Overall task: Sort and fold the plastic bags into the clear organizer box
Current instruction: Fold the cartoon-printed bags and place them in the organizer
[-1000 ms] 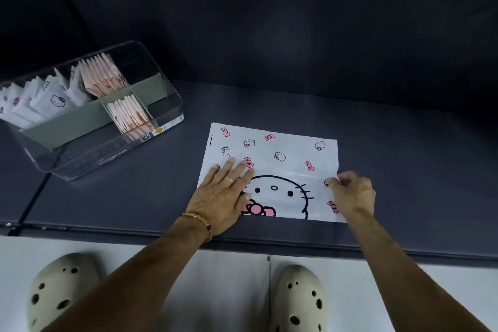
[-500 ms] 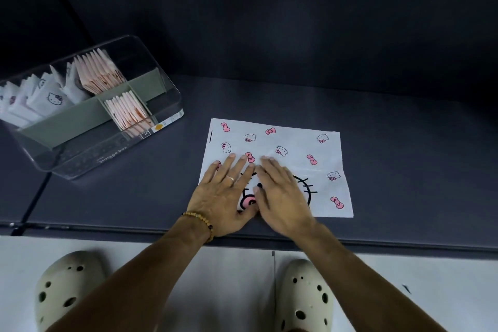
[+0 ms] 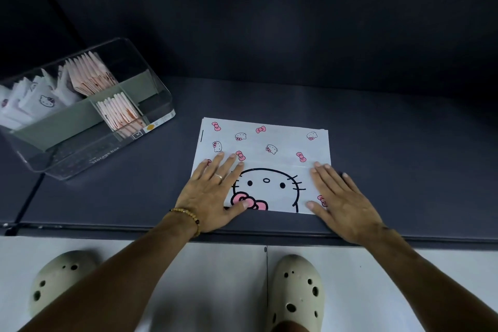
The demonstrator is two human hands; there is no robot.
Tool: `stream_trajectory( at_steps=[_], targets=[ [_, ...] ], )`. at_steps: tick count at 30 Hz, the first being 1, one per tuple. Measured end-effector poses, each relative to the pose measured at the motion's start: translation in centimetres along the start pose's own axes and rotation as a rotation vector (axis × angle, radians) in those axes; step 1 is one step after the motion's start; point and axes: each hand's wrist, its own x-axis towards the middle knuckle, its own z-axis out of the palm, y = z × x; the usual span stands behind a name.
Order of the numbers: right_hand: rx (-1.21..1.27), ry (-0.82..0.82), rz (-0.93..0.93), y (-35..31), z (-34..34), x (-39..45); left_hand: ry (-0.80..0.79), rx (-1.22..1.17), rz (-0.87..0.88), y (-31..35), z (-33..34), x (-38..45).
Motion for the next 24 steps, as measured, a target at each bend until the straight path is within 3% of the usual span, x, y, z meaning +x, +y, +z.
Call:
stream_trajectory(
  at_steps=[5,9,14,20,24],
  targets=[
    [0.064,0.186,-0.073,-3.0,-1.7,-0.2,0.003,-0.047,0.011,0.1,-0.5,0.1],
    [0.094,0.233,-0.122,-5.0,-1.5,-0.1,-0.011,-0.076,0.012,0.0,-0.6,0.0],
    [0.08,0.455,-0.124,-5.2,-2.0,0.7,-0.067,-0.067,0.033,-0.1,-1.1,0.0],
    [0.1,0.302,-0.11,-3.8,-3.1,1.0,-0.187,-0.07,0.075,-0.4,-2.7,0.6],
    [0.399,0.249,0.164,-2.3,-3.8,0.8,-0.215,-0.474,-0.067,-1.3,-4.9,0.4]
  ],
)
